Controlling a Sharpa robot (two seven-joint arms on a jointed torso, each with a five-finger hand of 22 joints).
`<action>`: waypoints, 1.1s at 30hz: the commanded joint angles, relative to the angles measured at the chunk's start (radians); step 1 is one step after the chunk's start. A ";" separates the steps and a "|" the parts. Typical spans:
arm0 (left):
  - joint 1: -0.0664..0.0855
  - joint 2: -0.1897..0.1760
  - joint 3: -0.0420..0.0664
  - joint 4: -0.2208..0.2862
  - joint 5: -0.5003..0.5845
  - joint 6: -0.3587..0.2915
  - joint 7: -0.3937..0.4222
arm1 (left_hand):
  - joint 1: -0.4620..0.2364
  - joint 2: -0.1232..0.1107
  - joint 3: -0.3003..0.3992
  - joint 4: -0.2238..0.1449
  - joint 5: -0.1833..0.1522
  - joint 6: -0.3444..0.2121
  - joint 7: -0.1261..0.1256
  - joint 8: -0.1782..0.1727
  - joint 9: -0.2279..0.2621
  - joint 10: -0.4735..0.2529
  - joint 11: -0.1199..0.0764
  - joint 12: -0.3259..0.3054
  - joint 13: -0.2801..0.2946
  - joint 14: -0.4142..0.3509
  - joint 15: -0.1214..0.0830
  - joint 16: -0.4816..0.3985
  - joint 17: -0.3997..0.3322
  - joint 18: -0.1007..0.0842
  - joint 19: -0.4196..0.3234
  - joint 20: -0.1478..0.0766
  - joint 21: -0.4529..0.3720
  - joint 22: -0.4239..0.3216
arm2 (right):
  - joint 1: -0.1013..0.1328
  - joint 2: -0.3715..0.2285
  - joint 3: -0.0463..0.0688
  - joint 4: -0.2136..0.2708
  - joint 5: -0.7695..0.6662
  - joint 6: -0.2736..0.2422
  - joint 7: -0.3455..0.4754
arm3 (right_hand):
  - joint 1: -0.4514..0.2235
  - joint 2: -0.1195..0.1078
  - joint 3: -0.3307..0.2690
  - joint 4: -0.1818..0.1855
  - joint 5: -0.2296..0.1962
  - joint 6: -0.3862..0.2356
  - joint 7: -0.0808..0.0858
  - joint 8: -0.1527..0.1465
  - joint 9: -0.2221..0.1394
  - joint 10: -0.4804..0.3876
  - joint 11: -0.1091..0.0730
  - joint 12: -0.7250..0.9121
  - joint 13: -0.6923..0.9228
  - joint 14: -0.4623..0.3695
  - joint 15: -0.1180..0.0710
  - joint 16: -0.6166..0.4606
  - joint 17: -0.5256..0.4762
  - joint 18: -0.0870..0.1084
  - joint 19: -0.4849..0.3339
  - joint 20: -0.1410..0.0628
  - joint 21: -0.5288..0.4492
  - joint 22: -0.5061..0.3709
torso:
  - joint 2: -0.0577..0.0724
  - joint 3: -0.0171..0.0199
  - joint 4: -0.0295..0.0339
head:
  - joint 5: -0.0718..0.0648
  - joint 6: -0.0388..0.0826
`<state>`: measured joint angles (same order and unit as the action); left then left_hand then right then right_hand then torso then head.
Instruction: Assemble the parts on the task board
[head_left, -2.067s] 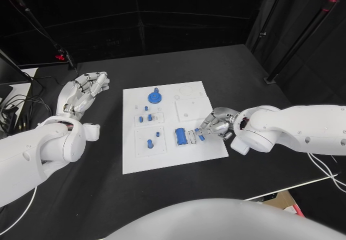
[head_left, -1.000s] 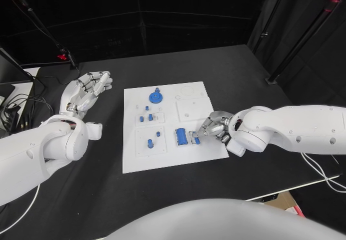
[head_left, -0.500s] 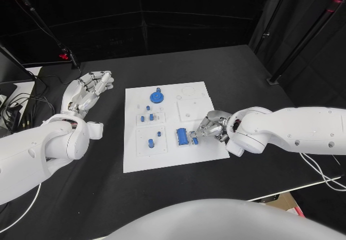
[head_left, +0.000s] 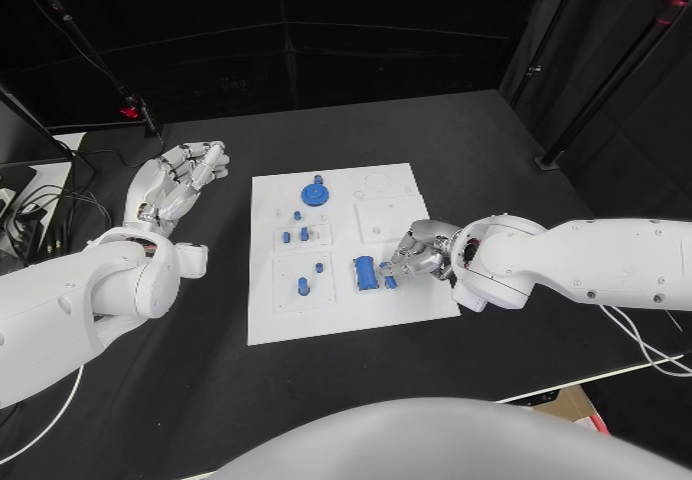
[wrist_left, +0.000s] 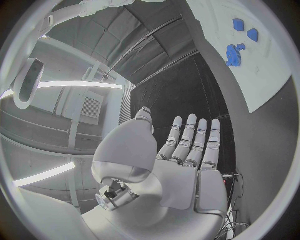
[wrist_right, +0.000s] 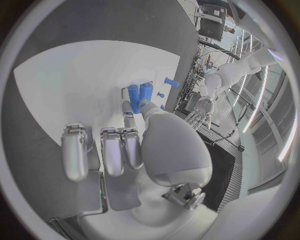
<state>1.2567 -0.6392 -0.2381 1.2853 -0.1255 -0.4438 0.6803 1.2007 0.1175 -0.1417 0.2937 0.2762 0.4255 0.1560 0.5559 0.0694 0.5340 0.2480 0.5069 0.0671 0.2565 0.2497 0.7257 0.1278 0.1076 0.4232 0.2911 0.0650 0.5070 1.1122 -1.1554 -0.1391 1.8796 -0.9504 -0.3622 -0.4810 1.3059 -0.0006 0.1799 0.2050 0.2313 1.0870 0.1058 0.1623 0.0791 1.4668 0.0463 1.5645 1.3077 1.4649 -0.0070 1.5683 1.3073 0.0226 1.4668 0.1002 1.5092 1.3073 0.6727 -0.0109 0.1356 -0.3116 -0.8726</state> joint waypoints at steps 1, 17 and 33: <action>0.002 0.000 0.001 0.001 0.001 0.009 0.018 | -0.002 0.012 -0.006 -0.002 0.003 -0.006 0.132 0.006 -0.001 -0.003 0.000 0.005 -0.001 0.003 -0.003 0.006 -0.001 -0.010 -0.010 0.000 0.004 -0.001 | 0.000 -0.007 0.000 0.006 -0.055 0.001 -0.013 | 0.002 0.007 -0.007 0.000 0.000 0.001 0.007 -0.004 -0.001 0.104 0.000 0.006 0.263 0.106 -0.003 0.002 0.264 -0.004 0.069 -0.003 -0.004 0.239 | 0.000 -0.0001 -0.0011 | 0.000 0.000; 0.001 -0.001 0.001 -0.003 0.001 0.012 0.017 | -0.002 0.012 -0.006 -0.002 0.003 -0.006 0.132 0.006 -0.001 -0.003 0.000 0.005 -0.001 0.003 -0.003 0.006 -0.001 -0.010 -0.010 0.000 0.004 -0.001 | 0.000 -0.053 0.000 0.045 0.015 -0.036 0.018 | 0.015 0.013 -0.012 0.001 0.010 0.011 0.006 -0.005 0.001 0.104 -0.001 0.006 0.263 0.106 -0.003 0.002 0.264 -0.004 0.069 -0.002 -0.005 0.238 | -0.001 0.0000 -0.0001 | -0.005 0.000; 0.001 0.001 0.001 -0.003 0.001 0.011 0.013 | -0.002 0.012 -0.006 -0.002 0.003 -0.006 0.132 0.006 -0.001 -0.003 0.000 0.005 -0.001 0.003 -0.003 0.006 -0.001 -0.010 -0.010 0.000 0.004 -0.001 | 0.000 -0.030 0.000 0.028 -0.105 0.035 -0.059 | 0.017 0.018 -0.023 0.010 -0.001 0.016 0.007 -0.010 0.001 0.104 0.000 0.006 0.263 0.106 -0.002 0.002 0.264 -0.005 0.070 -0.002 -0.003 0.239 | 0.001 -0.0003 0.0002 | -0.002 0.000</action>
<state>1.2562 -0.6388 -0.2381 1.2813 -0.1254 -0.4406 0.6803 1.2007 0.1175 -0.1416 0.2937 0.2761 0.4255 0.1560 0.5559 0.0694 0.5339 0.2480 0.5068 0.0672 0.2565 0.2497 0.7257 0.1280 0.1076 0.4232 0.2911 0.0650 0.5071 1.1117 -1.1867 -0.1396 1.9064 -0.9882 -0.3565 -0.5110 1.3172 0.0098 0.1634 0.2161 0.2350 1.0937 0.1132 0.1558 0.0786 1.4668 0.0463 1.5644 1.3077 1.4649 -0.0070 1.5683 1.3073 0.0226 1.4668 0.1002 1.5092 1.3073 0.6727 -0.0112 0.1370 -0.3153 -0.8727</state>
